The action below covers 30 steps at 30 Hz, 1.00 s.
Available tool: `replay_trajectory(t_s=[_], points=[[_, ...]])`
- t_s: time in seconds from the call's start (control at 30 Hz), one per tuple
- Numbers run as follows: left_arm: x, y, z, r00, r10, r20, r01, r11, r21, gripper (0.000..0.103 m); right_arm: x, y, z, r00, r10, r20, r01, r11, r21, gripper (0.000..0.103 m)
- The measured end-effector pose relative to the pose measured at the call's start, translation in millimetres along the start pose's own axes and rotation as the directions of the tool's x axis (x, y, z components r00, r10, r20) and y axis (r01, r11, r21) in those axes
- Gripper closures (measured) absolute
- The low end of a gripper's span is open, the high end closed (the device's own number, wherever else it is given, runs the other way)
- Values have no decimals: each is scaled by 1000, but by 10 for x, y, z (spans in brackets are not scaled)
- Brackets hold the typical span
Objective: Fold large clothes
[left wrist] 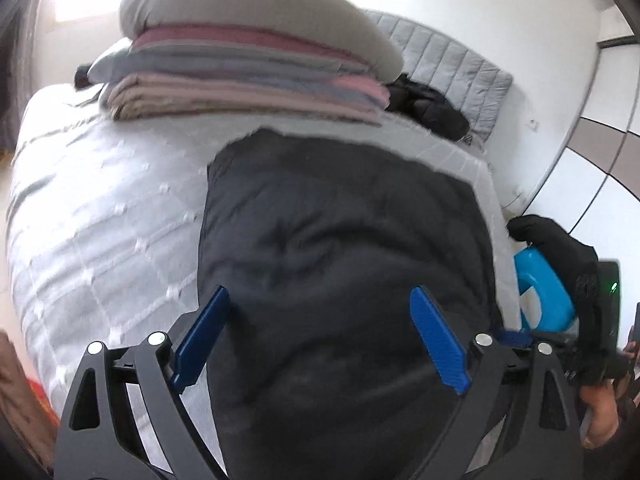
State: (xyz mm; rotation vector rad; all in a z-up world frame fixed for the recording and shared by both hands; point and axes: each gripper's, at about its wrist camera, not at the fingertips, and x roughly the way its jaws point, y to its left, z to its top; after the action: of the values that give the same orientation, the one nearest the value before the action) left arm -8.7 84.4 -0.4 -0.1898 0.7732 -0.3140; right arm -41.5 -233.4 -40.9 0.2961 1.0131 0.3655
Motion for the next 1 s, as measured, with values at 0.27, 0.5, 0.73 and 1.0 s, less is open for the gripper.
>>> replay_trajectory(t_s=[0.27, 0.5, 0.73, 1.0], points=[[-118, 4, -184, 993, 115, -15, -115, 993, -5, 15, -598, 271, -242, 967, 16, 253, -1, 998, -57, 21], [-355, -234, -275, 985, 174, 4, -174, 981, 84, 15, -192, 284, -206, 993, -104, 51, 106, 994, -30, 14], [-715, -436, -438, 957, 280, 81, -291, 929, 227, 15, -690, 233, -284, 979, -28, 202, 27, 1000, 7, 14], [-959, -622, -607, 965, 254, 70, -263, 941, 215, 15, -1025, 628, -754, 949, -97, 300, 128, 988, -83, 14]])
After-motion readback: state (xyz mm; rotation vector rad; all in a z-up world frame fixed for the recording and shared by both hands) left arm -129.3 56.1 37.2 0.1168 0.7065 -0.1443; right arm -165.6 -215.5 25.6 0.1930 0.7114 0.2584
